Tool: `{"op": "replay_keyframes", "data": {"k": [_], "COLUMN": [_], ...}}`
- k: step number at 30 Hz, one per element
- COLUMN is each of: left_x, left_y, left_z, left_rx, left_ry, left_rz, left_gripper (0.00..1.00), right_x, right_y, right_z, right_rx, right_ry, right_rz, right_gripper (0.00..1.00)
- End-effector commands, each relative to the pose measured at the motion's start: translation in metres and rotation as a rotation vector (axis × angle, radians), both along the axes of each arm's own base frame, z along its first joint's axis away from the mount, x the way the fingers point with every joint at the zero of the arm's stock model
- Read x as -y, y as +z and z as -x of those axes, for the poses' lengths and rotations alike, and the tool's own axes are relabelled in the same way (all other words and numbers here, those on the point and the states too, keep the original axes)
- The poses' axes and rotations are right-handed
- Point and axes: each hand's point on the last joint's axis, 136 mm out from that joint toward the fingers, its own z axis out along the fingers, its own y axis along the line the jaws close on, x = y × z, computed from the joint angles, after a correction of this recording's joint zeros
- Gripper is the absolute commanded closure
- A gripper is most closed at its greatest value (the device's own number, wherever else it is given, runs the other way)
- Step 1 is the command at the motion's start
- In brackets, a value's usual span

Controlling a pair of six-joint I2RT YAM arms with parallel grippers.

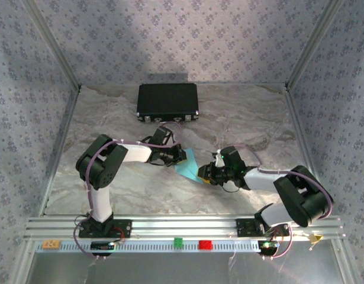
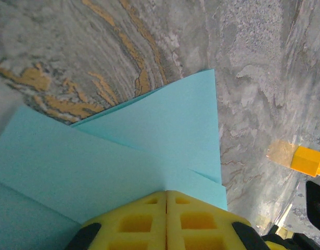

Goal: Fold a paper plane with a square sheet of paper (pick it up from the middle)
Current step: Turn over the paper at the center of the table.

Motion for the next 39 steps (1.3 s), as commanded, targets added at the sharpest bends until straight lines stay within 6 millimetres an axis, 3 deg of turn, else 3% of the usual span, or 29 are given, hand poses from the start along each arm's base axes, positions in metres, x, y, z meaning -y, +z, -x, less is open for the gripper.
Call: {"op": "replay_keyframes", "data": {"k": [1,7,13,21,31,39], "left_x": [-0.010,-0.007,-0.002,-0.020,-0.051,-0.067], "left_y": [-0.006,0.003,0.034,0.076,0.101,0.116], "left_z": [0.007,0.005,0.000,-0.005,-0.005,-0.007], "left_rx": [-0.024,-0.009,0.047,0.171,0.309,0.389], "left_ry": [0.010,0.007,-0.011,0.003,0.078,0.129], "left_rz": [-0.030,-0.015,0.025,-0.049,-0.129,-0.136], "left_gripper": [0.93,0.92,0.80,0.69,0.68,0.57], "right_x": [-0.001,0.001,0.000,0.006,0.017,0.032], "right_y": [0.001,-0.001,0.002,0.015,0.047,0.067], "right_z": [0.000,0.001,0.002,0.000,-0.004,-0.006], "right_rx": [0.008,0.007,0.022,0.094,0.298,0.424], "right_ry": [0.012,0.014,0.032,0.041,0.070,0.050], "right_rz": [-0.014,-0.009,-0.012,0.074,0.261,0.447], "right_gripper": [0.72,0.84,0.94,0.96,0.97,0.97]}}
